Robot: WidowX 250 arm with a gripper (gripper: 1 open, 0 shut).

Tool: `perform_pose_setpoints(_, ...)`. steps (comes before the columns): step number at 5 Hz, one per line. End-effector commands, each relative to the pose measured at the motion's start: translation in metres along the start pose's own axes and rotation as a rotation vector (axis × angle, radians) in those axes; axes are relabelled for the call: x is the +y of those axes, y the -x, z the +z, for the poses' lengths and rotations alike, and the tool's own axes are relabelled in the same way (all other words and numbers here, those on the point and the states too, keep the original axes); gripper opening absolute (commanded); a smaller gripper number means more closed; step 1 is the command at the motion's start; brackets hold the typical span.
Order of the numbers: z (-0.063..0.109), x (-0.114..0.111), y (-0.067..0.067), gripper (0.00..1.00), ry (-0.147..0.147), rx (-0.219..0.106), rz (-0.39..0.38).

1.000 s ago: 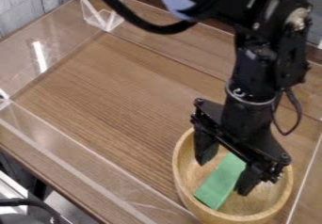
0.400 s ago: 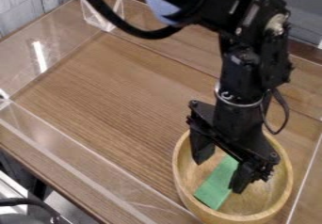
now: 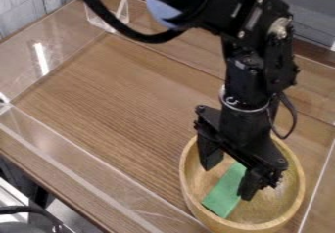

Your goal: Remove the green block from inside the brown bowl and put it on the table

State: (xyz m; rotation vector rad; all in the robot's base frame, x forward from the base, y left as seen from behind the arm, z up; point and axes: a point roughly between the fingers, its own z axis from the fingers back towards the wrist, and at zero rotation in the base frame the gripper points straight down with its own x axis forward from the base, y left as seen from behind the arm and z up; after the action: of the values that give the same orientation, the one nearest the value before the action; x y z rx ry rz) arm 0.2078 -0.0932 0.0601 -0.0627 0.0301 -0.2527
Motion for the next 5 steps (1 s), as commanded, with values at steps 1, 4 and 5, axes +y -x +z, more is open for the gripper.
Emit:
perform_pose_setpoints(1, 0.0078, 0.0031, -0.0068, 1.0, 0.01, -0.048, 0.008)
perform_pose_setpoints(4, 0.0021, 0.0068, -0.01, 1.0, 0.021, -0.057, 0.001)
perform_pose_setpoints(5, -0.0001, 0.0079, -0.011, 1.0, 0.023, -0.059, 0.0)
